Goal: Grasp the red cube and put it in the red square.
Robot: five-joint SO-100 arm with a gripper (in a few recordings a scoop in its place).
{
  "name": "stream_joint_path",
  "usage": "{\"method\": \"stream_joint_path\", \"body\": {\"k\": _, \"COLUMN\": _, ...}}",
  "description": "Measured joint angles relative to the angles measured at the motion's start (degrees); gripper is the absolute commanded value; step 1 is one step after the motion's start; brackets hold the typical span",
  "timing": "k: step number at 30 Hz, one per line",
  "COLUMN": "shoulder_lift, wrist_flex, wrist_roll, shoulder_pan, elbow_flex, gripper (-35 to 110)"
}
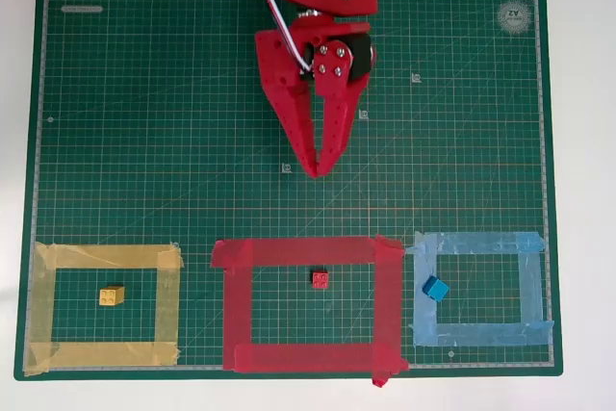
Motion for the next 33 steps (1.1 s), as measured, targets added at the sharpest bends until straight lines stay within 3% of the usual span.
{"method": "stream_joint_path", "body": {"k": 8, "shoulder_lift": 17.6, "wrist_flex": -3.7, "wrist_roll": -10.5, "shoulder_pan": 2.2, "elbow_flex": 21.4, "gripper": -1}}
{"method": "stream_joint_path", "body": {"k": 16, "shoulder_lift": 30.8, "wrist_flex": -3.8, "wrist_roll": -13.3, "shoulder_pan": 5.3, "elbow_flex": 35.3, "gripper": -1}}
{"method": "stream_joint_path", "body": {"k": 26, "shoulder_lift": 42.6, "wrist_flex": -3.6, "wrist_roll": -13.3, "shoulder_pan": 7.4, "elbow_flex": 46.5, "gripper": -1}}
{"method": "stream_joint_path", "body": {"k": 33, "shoulder_lift": 45.5, "wrist_flex": 3.1, "wrist_roll": -13.3, "shoulder_pan": 7.4, "elbow_flex": 46.6, "gripper": -1}}
